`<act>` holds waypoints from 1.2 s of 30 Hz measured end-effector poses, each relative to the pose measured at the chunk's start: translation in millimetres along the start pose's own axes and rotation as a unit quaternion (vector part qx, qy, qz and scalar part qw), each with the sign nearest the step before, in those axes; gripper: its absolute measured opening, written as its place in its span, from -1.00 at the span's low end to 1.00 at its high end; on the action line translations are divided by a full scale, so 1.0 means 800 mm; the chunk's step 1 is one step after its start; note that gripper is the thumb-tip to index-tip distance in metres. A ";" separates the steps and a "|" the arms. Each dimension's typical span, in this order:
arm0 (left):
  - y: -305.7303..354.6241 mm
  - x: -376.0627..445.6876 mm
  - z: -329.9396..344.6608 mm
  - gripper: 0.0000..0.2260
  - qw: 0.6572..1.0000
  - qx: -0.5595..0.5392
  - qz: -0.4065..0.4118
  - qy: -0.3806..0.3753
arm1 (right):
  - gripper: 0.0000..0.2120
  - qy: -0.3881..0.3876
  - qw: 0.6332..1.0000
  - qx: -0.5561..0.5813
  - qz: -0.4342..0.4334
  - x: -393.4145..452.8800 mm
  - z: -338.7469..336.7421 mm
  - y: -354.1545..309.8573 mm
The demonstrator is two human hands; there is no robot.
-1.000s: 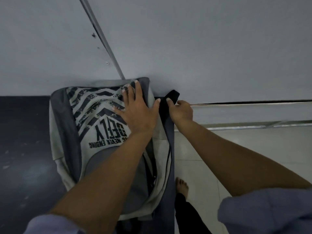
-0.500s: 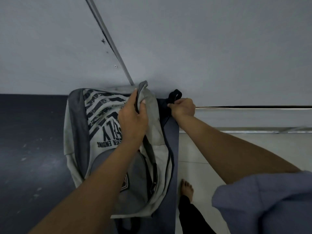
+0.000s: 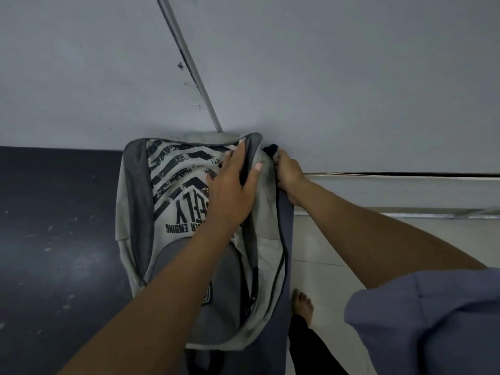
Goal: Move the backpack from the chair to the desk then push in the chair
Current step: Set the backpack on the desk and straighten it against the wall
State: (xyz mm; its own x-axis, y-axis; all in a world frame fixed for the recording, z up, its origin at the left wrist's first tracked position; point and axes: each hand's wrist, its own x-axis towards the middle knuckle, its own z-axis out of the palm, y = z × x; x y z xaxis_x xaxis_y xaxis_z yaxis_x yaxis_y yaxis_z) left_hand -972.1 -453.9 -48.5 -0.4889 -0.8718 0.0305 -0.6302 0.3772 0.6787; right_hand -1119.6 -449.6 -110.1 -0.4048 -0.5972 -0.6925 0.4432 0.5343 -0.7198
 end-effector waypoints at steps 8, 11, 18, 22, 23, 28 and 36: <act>-0.016 0.007 -0.019 -0.45 0.998 0.011 -0.002 -0.066 | -0.33 0.025 0.984 -0.152 -0.092 -0.043 0.007 0.003; -0.038 -0.009 -0.035 -0.43 0.998 0.030 0.031 -0.045 | -0.41 0.070 0.968 -0.170 -0.169 -0.073 0.012 0.019; -0.113 -0.085 -0.086 -0.54 0.987 0.139 0.083 0.016 | -0.42 0.166 0.910 -0.244 -0.292 -0.163 0.050 0.099; -0.156 -0.137 -0.120 -0.56 0.984 0.173 0.040 -0.006 | -0.42 0.219 0.857 -0.329 -0.332 -0.205 0.077 0.158; -0.167 -0.149 -0.128 -0.56 0.983 0.181 0.032 -0.009 | -0.43 0.228 0.845 -0.349 -0.335 -0.212 0.083 0.170; -0.217 -0.193 -0.151 -0.52 0.973 0.226 -0.013 -0.049 | -0.38 0.235 0.830 -0.419 -0.284 -0.236 0.115 0.225; -0.241 -0.214 -0.133 -0.52 0.987 0.133 -0.066 -0.069 | -0.35 0.280 0.840 -0.402 -0.234 -0.245 0.133 0.261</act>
State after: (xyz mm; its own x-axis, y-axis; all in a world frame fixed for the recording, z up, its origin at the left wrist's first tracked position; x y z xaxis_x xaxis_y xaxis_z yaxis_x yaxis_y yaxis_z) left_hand -702.8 -410.6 -106.5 -0.4575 -0.8750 -0.1584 -0.8210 0.3472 0.4532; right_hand -862.9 -284.8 -119.3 -0.7961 -0.6002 -0.0774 -0.4615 0.6849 -0.5639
